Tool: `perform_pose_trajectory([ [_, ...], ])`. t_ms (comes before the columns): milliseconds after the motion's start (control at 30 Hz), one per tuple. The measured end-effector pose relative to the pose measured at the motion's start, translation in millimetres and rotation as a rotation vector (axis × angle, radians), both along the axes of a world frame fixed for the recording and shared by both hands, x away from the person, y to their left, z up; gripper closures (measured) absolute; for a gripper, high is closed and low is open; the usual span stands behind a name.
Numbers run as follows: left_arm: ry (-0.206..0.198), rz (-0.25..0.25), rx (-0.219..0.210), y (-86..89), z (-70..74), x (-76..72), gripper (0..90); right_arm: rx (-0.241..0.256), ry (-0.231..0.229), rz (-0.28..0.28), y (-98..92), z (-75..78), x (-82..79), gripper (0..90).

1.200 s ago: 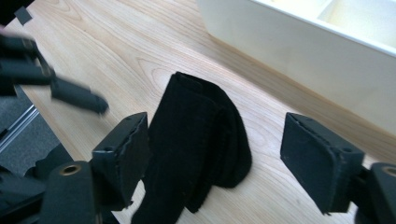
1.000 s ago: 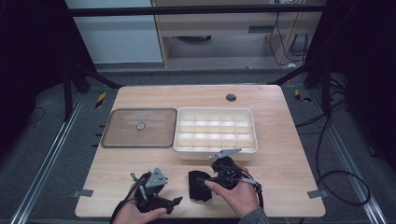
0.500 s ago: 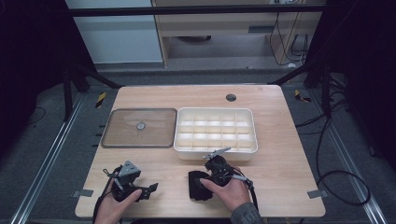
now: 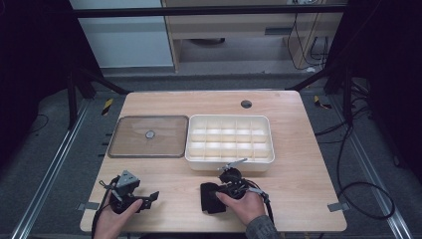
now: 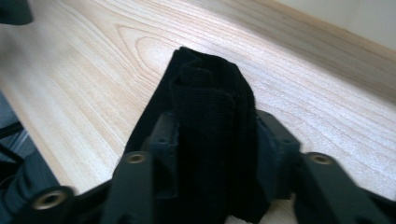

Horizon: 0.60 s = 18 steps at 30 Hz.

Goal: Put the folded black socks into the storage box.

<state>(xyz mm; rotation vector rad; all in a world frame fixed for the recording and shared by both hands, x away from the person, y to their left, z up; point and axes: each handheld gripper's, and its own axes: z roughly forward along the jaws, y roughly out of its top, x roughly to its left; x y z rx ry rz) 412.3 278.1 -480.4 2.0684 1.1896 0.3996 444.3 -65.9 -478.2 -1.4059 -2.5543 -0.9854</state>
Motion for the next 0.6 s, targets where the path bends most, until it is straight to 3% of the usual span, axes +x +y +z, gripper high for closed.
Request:
perform_pose_trajectory([
  [67, -0.004, 0.012, 0.020, 5.5, -1.6, 1.2, 11.4, 0.022, -0.010, 0.002, -3.2, 1.5, -1.4, 64.8],
  [200, -0.009, 0.057, 0.017, 19.0, -2.1, 2.8, 9.5, 0.069, -0.043, -0.012, -12.1, 13.4, -7.6, 65.6],
  [433, 0.000, 0.098, 0.017, 35.9, -6.7, 9.1, 4.5, 0.022, -0.133, -0.051, -42.8, 53.0, -11.7, 65.5],
  [600, 0.012, 0.103, 0.027, 39.1, -10.2, 11.3, 4.5, 0.009, -0.215, -0.092, -71.1, 95.0, -11.0, 65.4],
])
